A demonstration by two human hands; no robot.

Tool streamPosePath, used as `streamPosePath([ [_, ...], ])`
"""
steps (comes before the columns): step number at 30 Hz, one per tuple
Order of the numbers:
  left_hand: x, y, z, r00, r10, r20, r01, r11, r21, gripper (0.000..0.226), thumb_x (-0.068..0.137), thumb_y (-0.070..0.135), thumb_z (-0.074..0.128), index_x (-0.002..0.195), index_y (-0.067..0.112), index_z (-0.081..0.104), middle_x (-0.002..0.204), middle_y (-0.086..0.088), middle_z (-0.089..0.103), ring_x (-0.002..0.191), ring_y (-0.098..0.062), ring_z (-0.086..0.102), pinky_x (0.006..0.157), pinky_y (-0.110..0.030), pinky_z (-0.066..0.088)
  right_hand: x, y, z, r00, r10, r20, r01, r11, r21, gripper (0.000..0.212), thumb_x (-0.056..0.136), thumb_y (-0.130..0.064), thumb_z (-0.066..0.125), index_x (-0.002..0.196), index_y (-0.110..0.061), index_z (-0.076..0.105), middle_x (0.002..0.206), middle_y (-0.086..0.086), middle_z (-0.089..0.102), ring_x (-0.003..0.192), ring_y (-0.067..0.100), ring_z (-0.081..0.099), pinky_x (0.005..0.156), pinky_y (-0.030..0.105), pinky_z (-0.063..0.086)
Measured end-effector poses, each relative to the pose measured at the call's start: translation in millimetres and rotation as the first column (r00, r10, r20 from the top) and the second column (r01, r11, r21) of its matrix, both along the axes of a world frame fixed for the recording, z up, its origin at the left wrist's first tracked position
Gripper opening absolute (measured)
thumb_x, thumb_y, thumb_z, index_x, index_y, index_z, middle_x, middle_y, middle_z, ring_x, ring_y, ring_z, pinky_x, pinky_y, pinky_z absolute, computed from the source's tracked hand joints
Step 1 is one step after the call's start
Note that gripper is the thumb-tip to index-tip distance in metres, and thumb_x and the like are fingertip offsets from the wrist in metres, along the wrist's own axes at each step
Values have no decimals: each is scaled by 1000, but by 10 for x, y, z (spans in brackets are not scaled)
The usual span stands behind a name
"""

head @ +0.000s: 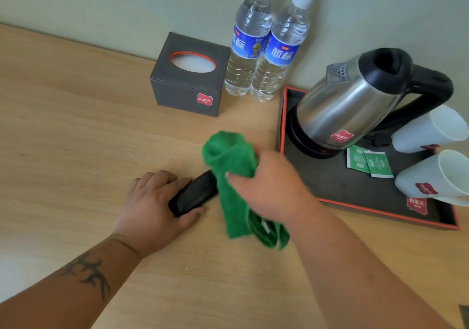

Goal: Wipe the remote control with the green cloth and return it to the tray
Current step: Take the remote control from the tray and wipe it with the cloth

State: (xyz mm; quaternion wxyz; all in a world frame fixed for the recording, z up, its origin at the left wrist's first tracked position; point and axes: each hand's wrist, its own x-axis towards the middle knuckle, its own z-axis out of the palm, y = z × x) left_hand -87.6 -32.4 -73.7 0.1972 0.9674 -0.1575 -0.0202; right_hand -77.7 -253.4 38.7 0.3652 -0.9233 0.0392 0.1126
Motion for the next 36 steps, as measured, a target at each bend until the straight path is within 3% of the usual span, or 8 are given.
streamPosePath([
  [3, -10, -3, 20, 1000, 1, -15, -1, 1000, -8, 71, 73, 76, 55, 124, 28, 66, 101, 6, 58, 96, -19, 52, 88, -39, 43, 210, -202, -11, 995, -30, 92, 46, 983, -175, 17, 84, -33, 68, 100, -27, 65, 89, -9, 69, 89, 21, 66, 77, 35, 54],
  [7, -8, -14, 36, 1000, 9, -20, -9, 1000, 5, 70, 72, 76, 56, 123, 28, 67, 100, 6, 58, 95, -20, 53, 87, -38, 42, 199, -50, -304, 979, 202, 5, -178, 874, -451, 30, 83, -31, 63, 112, -25, 59, 108, -3, 67, 101, 30, 62, 80, 38, 53],
  [16, -10, -17, 5, 999, 1, 36, -1, 1000, -4, 57, 70, 64, 56, 99, 17, 70, 92, -5, 63, 89, -33, 58, 80, -44, 44, -239, 442, -358, 955, 289, 67, -279, 952, -130, 24, 86, -30, 63, 110, -30, 62, 105, -11, 67, 94, 21, 58, 72, 33, 48],
  [20, -1, -12, 24, 1000, 2, 25, -1, 1000, -24, 60, 69, 69, 57, 99, 20, 74, 90, -2, 63, 87, -31, 58, 79, -43, 45, -150, 340, -345, 889, 452, 79, -355, 787, -505, 43, 90, -17, 55, 132, -24, 53, 129, -7, 61, 106, 23, 53, 72, 33, 40],
  [23, -8, -4, 39, 1000, -2, -18, 2, 1000, -12, 67, 73, 74, 54, 121, 29, 68, 96, 5, 58, 93, -22, 53, 85, -41, 42, 97, 39, -338, 970, 240, 31, -171, 771, -614, 30, 86, -10, 55, 115, -20, 54, 109, 0, 64, 103, 28, 60, 70, 36, 44],
  [27, -3, -9, 32, 1000, 2, -23, -3, 1000, -13, 69, 74, 74, 55, 124, 29, 67, 97, 7, 57, 94, -20, 53, 87, -40, 42, 184, 21, -391, 999, -33, 42, 50, 821, -569, 28, 84, -16, 62, 110, -19, 54, 103, 0, 60, 97, 30, 61, 67, 32, 36],
  [32, -1, -14, 31, 1000, -2, 5, 2, 1000, -14, 60, 69, 71, 58, 105, 25, 74, 92, 3, 60, 88, -26, 56, 80, -41, 42, -230, 427, -548, 990, 102, 99, -48, 895, -444, 57, 85, -18, 64, 139, -22, 46, 149, -7, 47, 110, 25, 56, 86, 34, 48],
  [36, 9, -4, 16, 1000, -4, 3, 4, 1000, -4, 58, 70, 72, 56, 94, 23, 75, 92, 3, 61, 88, -25, 57, 80, -41, 42, -271, 399, -481, 960, 266, 88, -210, 892, -401, 58, 86, -19, 64, 141, -23, 45, 146, -8, 50, 113, 24, 55, 87, 36, 48],
])
